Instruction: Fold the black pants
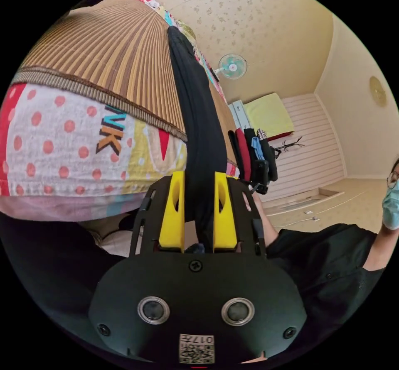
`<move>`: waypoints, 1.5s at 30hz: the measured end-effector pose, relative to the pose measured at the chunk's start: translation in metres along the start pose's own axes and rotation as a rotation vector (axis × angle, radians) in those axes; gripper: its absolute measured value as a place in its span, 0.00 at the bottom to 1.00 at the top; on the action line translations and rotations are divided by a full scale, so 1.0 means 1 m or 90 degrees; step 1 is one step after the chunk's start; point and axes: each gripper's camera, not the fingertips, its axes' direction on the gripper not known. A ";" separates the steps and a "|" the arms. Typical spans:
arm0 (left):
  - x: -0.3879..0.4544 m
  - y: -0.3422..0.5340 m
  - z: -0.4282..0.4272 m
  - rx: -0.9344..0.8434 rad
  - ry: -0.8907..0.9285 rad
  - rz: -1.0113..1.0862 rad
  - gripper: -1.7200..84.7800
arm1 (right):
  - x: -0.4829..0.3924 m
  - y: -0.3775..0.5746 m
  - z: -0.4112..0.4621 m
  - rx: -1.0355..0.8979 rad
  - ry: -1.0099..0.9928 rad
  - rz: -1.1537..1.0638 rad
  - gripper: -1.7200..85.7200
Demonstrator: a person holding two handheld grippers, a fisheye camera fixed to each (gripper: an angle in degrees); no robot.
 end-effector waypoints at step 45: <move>0.019 -0.038 0.138 -0.179 0.067 0.119 0.15 | 0.012 -0.007 -0.049 0.046 -0.212 -0.023 0.11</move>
